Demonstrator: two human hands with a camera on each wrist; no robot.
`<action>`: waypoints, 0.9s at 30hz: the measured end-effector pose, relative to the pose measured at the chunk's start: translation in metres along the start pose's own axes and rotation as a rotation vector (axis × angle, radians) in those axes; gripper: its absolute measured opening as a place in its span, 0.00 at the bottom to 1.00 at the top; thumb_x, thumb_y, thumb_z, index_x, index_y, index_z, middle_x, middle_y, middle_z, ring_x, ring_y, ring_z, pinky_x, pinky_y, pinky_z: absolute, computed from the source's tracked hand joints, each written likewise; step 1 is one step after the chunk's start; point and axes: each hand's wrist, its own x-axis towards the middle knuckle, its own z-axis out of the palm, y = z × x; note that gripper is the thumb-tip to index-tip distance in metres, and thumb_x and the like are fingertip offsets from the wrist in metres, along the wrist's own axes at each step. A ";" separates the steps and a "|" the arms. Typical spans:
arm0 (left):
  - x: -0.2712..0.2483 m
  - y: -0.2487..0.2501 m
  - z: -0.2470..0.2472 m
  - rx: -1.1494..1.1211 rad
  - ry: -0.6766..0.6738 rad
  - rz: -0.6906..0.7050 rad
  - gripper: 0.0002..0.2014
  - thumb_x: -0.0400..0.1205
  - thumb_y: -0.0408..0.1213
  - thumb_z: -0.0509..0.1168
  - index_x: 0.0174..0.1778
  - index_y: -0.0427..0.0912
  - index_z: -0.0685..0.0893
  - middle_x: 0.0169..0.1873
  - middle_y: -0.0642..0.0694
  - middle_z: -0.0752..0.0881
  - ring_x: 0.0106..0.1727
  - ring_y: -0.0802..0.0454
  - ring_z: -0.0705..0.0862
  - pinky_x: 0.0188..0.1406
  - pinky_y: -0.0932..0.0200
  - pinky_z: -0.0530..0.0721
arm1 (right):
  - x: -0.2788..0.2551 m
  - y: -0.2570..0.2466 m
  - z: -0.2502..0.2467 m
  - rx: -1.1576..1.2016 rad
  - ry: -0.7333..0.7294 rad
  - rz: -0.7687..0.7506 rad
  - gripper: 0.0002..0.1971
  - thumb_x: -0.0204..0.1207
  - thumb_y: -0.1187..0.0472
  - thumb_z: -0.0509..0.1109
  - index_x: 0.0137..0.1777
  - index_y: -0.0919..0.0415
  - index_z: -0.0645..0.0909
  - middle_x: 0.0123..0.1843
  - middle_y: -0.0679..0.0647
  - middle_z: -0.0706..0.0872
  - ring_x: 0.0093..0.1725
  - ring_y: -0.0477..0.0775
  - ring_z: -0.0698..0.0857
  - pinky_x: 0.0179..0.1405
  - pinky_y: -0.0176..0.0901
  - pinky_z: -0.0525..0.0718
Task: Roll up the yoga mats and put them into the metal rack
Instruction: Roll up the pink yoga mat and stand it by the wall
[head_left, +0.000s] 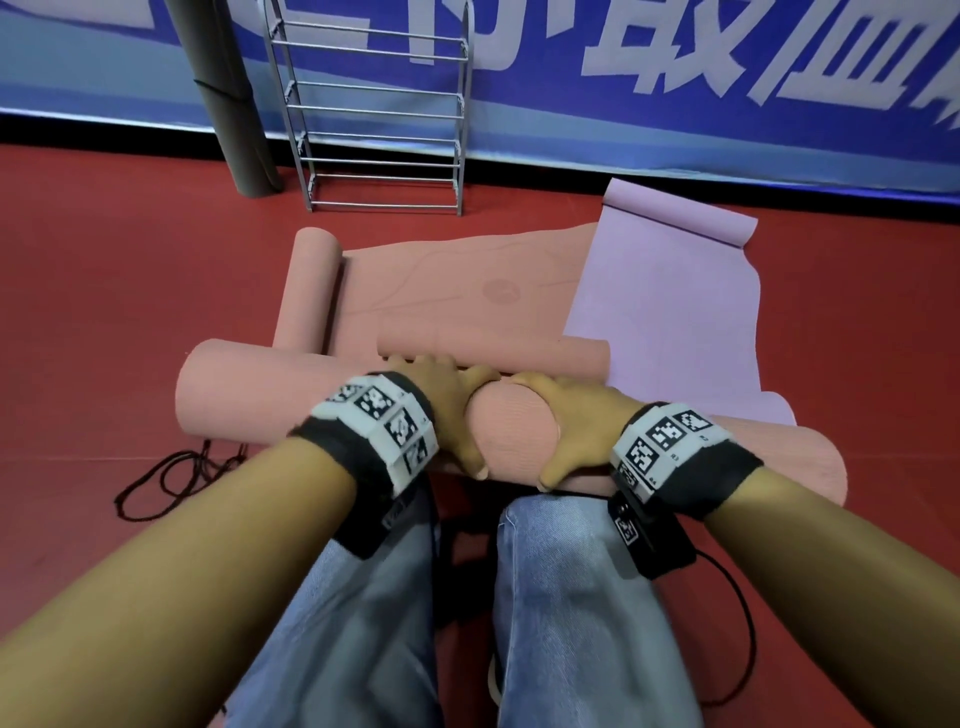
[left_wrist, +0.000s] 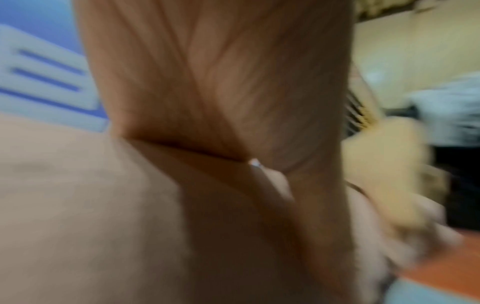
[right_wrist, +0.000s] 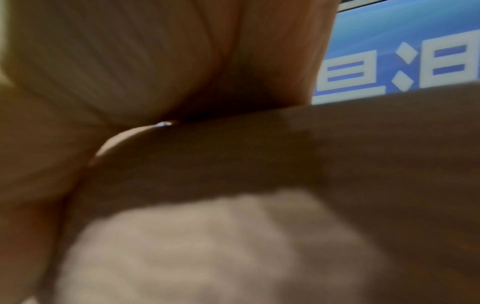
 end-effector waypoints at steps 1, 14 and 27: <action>-0.003 0.007 0.005 0.104 0.042 -0.014 0.59 0.58 0.66 0.78 0.82 0.62 0.52 0.74 0.45 0.70 0.74 0.41 0.70 0.73 0.33 0.66 | 0.004 0.001 -0.003 0.050 -0.019 -0.008 0.66 0.39 0.38 0.82 0.81 0.37 0.53 0.66 0.52 0.81 0.62 0.55 0.80 0.63 0.54 0.81; 0.016 0.004 0.006 0.024 0.061 -0.038 0.56 0.56 0.57 0.81 0.78 0.63 0.58 0.65 0.46 0.78 0.66 0.42 0.78 0.65 0.38 0.74 | 0.005 0.000 0.006 -0.176 0.096 -0.028 0.68 0.47 0.36 0.81 0.85 0.41 0.42 0.70 0.52 0.64 0.72 0.56 0.64 0.71 0.58 0.68; 0.012 0.005 0.043 0.148 0.233 -0.059 0.67 0.60 0.59 0.81 0.84 0.55 0.40 0.80 0.36 0.56 0.83 0.37 0.52 0.80 0.29 0.49 | 0.030 0.011 0.005 -0.047 0.050 -0.035 0.65 0.46 0.51 0.88 0.83 0.41 0.53 0.72 0.53 0.77 0.66 0.56 0.79 0.65 0.50 0.79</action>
